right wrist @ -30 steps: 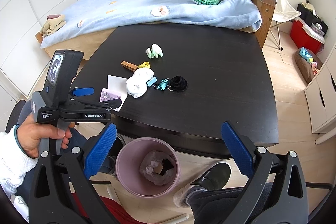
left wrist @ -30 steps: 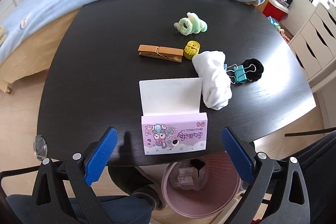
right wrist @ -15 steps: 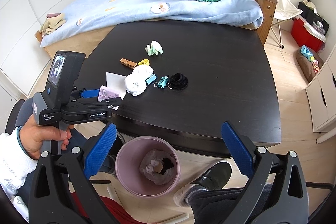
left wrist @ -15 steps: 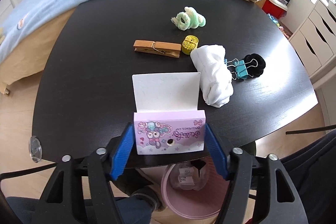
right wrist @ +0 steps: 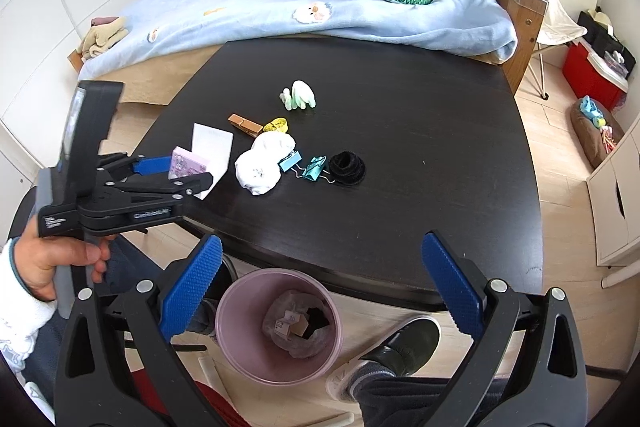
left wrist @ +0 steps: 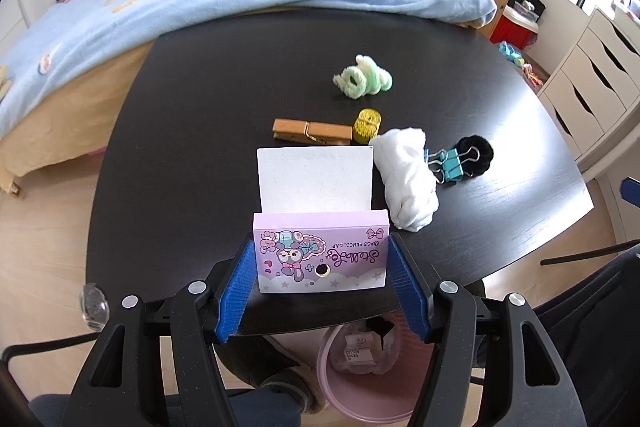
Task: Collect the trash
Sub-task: 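Grasp the black hair tie with the right gripper while the left gripper holds the pink box, then carry the black hair tie over the pink bin and open the right gripper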
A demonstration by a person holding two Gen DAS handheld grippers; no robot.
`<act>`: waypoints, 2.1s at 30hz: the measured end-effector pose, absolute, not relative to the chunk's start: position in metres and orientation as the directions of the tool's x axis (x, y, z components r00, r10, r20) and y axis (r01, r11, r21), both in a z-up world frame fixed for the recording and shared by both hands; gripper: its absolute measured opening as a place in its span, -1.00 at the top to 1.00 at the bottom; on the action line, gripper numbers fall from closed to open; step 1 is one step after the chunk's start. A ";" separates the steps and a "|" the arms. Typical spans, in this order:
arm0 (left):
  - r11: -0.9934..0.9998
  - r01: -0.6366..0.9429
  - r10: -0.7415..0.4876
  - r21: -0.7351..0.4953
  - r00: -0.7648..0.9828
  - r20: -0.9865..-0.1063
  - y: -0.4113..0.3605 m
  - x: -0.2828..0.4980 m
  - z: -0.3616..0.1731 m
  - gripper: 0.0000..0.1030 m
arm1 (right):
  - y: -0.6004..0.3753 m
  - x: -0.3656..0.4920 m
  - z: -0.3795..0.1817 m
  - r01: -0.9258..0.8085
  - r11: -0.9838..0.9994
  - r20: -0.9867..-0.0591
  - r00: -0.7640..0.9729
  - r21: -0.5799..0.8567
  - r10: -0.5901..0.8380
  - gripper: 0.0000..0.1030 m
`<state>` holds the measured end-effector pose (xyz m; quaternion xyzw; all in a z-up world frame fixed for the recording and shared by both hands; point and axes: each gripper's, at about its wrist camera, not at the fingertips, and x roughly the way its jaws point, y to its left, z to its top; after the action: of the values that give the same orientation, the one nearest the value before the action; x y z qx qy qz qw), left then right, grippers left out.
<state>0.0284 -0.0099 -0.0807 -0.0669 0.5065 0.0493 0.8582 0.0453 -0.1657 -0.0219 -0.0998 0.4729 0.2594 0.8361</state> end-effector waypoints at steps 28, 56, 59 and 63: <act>0.984 -0.153 0.008 -0.087 0.531 -0.847 0.010 0.025 -0.071 -0.21 | -0.121 0.151 -0.098 -0.680 0.731 -0.933 0.291 -0.045 0.213 -0.29; 0.987 -0.118 -0.027 -0.107 0.537 -0.843 0.008 0.022 -0.072 -0.21 | -0.122 0.147 -0.097 -0.674 0.738 -0.928 0.293 -0.029 0.232 0.44; 0.990 -0.098 -0.033 -0.102 0.544 -0.838 0.003 0.021 -0.066 -0.21 | -0.126 0.145 -0.089 -0.658 0.753 -0.920 0.307 -0.021 0.243 0.44; 0.994 -0.059 -0.047 -0.096 0.558 -0.829 -0.003 0.018 -0.056 -0.21 | -0.131 0.132 -0.074 -0.643 0.766 -0.907 0.327 -0.006 0.267 0.44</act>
<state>0.0180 -0.0032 -0.0556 -0.0562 0.4702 0.0034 0.8808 0.1324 -0.1315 -0.0736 -0.1863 0.5042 0.2871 0.7928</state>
